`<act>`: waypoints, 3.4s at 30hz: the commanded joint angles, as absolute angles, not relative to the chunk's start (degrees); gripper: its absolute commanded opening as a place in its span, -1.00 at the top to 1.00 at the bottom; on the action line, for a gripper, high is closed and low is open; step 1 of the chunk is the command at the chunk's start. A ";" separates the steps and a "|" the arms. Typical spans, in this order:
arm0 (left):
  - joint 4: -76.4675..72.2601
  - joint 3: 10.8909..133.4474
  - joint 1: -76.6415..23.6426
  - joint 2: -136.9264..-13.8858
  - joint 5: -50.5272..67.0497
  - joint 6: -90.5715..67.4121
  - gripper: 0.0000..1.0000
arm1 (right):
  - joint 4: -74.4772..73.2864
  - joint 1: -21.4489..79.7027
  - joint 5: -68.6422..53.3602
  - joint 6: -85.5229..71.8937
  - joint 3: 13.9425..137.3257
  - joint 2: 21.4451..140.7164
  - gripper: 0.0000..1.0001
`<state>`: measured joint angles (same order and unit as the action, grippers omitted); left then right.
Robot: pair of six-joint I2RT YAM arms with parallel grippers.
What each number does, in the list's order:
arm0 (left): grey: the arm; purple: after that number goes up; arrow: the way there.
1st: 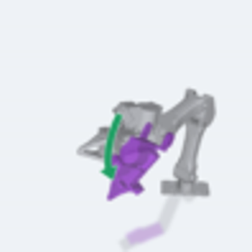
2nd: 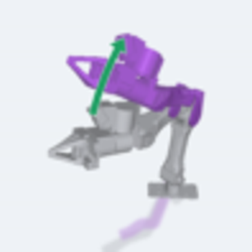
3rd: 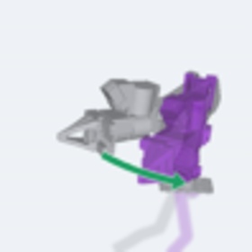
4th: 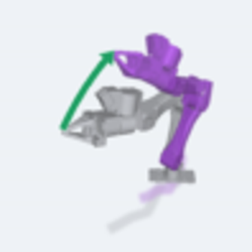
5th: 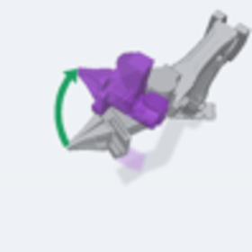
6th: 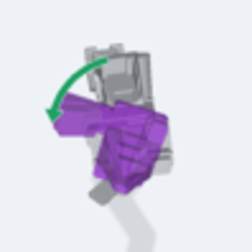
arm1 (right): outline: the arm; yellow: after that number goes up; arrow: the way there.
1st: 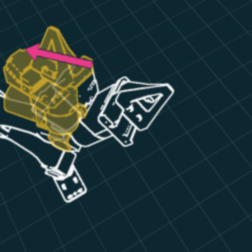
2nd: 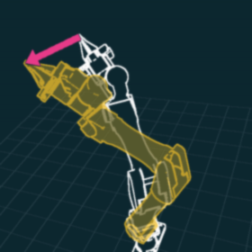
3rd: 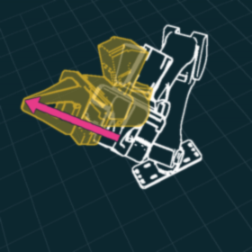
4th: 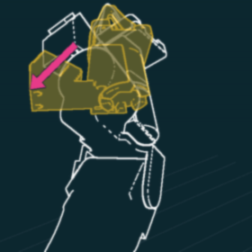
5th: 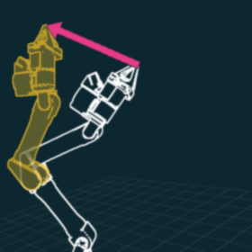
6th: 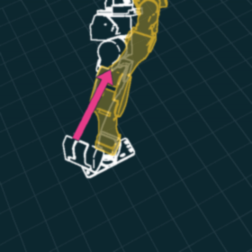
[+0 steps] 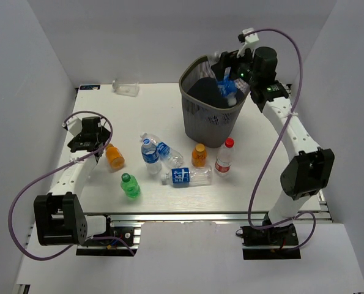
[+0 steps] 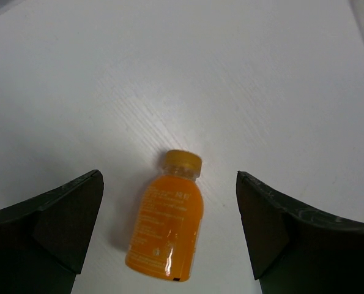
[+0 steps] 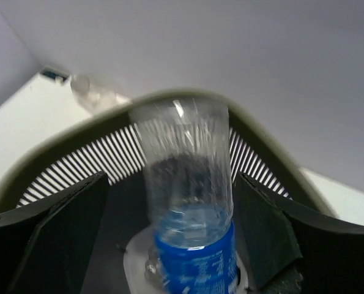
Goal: Put the plastic bottles in the bin
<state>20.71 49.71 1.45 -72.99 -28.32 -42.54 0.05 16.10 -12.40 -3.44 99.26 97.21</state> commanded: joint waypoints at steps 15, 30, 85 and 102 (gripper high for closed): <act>16.34 51.85 1.76 -73.82 -19.42 -47.64 -0.96 | -13.00 16.70 -3.72 -9.75 76.85 67.00 -0.79; 17.23 52.65 1.84 -70.58 -24.62 -44.47 -0.96 | -13.63 27.25 4.03 -8.08 48.00 59.23 -0.79; 17.76 43.68 1.76 -83.67 -12.23 -41.92 -0.96 | -16.70 18.37 -10.17 -4.74 99.40 82.53 -0.79; 16.97 56.33 1.76 -80.95 -11.95 -42.89 0.02 | -10.21 12.31 -18.29 -7.73 78.94 65.14 -0.79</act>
